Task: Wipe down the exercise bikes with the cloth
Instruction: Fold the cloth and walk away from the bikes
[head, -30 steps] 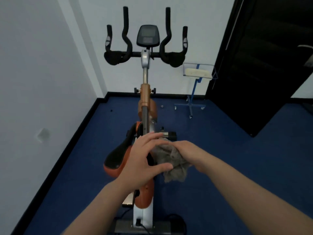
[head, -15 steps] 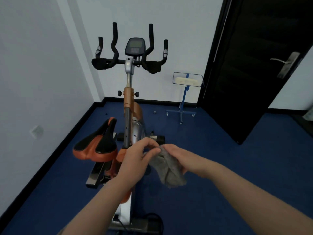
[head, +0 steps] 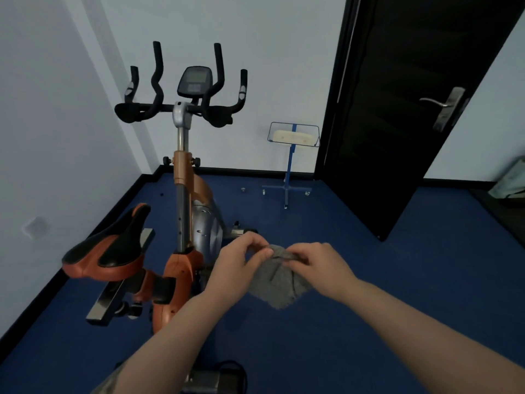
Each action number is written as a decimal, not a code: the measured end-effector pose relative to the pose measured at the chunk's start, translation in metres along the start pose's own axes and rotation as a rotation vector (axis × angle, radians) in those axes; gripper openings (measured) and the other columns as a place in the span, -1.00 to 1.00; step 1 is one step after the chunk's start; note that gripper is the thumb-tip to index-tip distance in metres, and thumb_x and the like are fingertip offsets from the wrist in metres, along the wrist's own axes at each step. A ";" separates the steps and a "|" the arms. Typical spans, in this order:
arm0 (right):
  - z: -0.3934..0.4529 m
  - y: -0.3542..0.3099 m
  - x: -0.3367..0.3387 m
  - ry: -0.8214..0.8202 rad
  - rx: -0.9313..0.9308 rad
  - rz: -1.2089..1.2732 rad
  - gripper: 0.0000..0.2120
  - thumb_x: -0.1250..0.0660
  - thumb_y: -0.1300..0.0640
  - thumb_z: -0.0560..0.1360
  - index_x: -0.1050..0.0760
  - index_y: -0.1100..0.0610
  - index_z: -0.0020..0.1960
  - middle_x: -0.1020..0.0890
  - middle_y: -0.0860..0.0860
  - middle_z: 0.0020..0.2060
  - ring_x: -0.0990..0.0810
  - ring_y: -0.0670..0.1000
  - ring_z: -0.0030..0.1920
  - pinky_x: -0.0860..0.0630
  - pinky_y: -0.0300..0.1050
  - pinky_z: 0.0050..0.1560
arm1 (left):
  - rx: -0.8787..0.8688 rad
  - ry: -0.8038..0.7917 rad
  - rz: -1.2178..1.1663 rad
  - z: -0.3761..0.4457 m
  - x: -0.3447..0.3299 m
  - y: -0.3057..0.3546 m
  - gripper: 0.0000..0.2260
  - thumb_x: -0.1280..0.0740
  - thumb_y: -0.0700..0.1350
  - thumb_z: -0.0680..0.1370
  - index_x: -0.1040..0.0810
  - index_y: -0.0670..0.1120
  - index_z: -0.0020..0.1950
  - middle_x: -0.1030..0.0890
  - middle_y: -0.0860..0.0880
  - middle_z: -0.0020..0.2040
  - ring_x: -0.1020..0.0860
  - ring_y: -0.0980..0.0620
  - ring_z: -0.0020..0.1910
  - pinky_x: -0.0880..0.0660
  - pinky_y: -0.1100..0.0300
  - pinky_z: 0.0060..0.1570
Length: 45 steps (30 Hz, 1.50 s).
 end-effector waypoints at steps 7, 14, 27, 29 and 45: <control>0.062 0.077 0.042 -0.045 -0.161 -0.459 -0.79 -0.15 0.01 0.61 -0.56 -0.04 -0.04 -0.64 -0.11 -0.19 -0.58 -0.06 -0.18 -0.40 -0.17 -0.31 | 0.220 -0.256 0.308 0.107 -0.021 -0.058 -0.87 -0.26 0.04 0.64 -0.51 0.08 0.15 -0.59 0.14 0.08 -0.55 0.13 0.08 -0.51 0.11 0.13; 0.154 0.145 0.117 -0.026 -0.323 -0.586 -0.77 -0.11 0.06 0.61 -0.56 -0.01 0.00 -0.63 -0.05 -0.12 -0.59 0.00 -0.11 -0.58 -0.01 -0.11 | 0.207 -0.427 0.534 0.262 -0.057 -0.061 -0.92 -0.23 -0.04 0.62 -0.51 0.07 0.06 -0.57 0.07 0.08 -0.56 0.02 0.06 -0.52 0.06 0.14; 0.288 0.255 0.235 0.103 -0.377 -0.495 -0.82 -0.17 -0.02 0.62 -0.48 -0.10 -0.12 -0.60 -0.10 -0.18 -0.57 -0.05 -0.16 -0.51 -0.10 -0.23 | 0.159 -0.556 0.644 0.465 -0.130 -0.064 -0.77 -0.16 -0.18 0.62 -0.61 -0.12 0.08 -0.64 -0.11 0.15 -0.52 -0.01 -0.08 -0.52 0.01 0.07; 0.310 0.279 0.248 0.066 -0.370 -0.533 -0.81 -0.16 0.00 0.62 -0.52 -0.07 -0.06 -0.61 -0.09 -0.15 -0.58 -0.05 -0.14 -0.55 -0.07 -0.20 | 0.188 -0.536 0.618 0.485 -0.144 -0.075 -0.77 -0.17 -0.18 0.63 -0.61 -0.12 0.12 -0.64 -0.09 0.15 -0.58 -0.03 0.03 -0.51 0.01 0.16; 0.504 0.370 0.306 -0.074 -0.164 -0.591 -0.78 -0.13 0.06 0.61 -0.56 -0.01 0.02 -0.63 -0.01 -0.08 -0.59 0.03 -0.09 -0.55 -0.03 -0.13 | 0.309 -0.330 0.471 0.675 -0.191 -0.062 -0.82 -0.21 -0.06 0.61 -0.59 -0.02 0.08 -0.63 0.00 0.07 -0.60 -0.02 0.01 -0.57 0.03 0.08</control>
Point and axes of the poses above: each hand's wrist, its own z-axis towards the middle knuckle, its own x-axis out of the back of the hand, y = z × x, the point moved 6 cm from there along z, towards the middle knuckle
